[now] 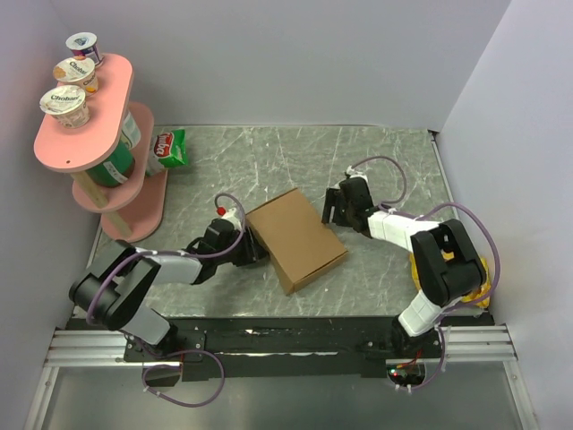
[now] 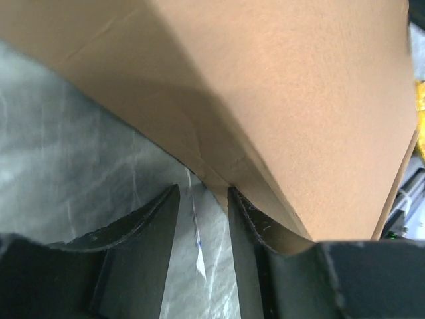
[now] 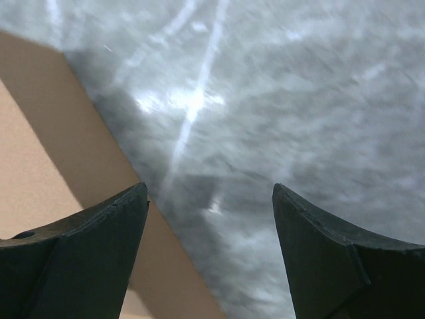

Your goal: Fold the paper box

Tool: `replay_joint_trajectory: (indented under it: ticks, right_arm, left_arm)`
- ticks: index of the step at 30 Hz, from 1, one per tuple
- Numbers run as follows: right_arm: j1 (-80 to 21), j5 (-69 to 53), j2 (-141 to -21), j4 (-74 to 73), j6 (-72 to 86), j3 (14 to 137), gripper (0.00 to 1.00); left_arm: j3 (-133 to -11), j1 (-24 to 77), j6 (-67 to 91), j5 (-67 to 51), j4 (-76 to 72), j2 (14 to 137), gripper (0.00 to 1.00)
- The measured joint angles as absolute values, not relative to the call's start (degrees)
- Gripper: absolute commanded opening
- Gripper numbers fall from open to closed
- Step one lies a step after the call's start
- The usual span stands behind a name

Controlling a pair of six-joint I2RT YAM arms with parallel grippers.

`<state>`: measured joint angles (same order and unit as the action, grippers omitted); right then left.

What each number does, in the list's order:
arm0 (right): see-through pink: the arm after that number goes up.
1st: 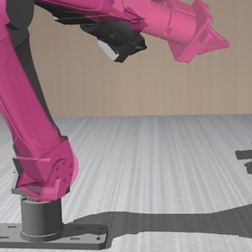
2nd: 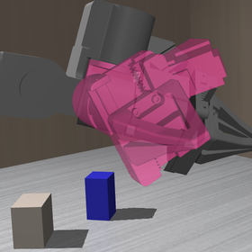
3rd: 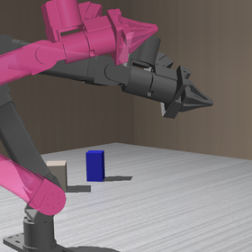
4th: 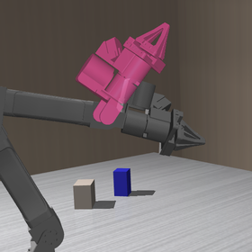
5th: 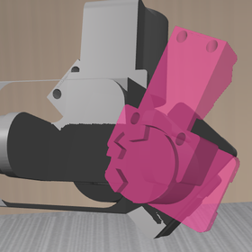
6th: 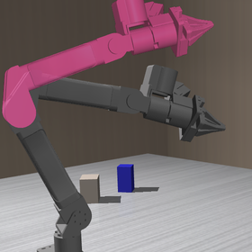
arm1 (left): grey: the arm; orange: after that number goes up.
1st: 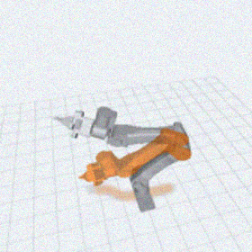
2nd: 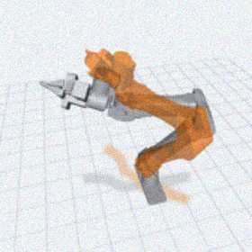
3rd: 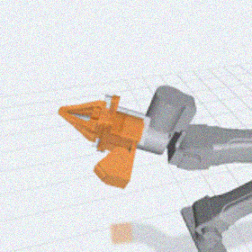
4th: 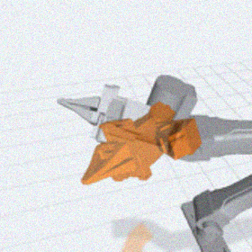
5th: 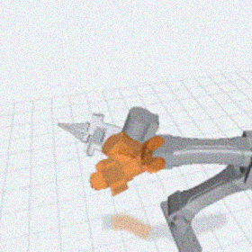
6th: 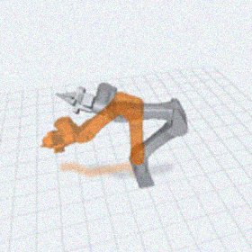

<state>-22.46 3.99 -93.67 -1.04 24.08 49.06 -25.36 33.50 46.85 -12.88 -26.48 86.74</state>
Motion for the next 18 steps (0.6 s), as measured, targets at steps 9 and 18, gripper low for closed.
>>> replay_joint_trajectory:
  ticks: [9,18]
  right_arm:
    - [-26.33,2.24,-99.11,6.09,28.18,54.04,1.0]
    - [-28.32,4.69,-73.93,-1.67,22.37,43.66,1.0]
  left_arm:
    - [-23.9,36.71,46.22,-11.38,-21.17,82.19,0.51]
    - [-22.7,34.83,42.28,-11.9,-17.39,75.5,0.83]
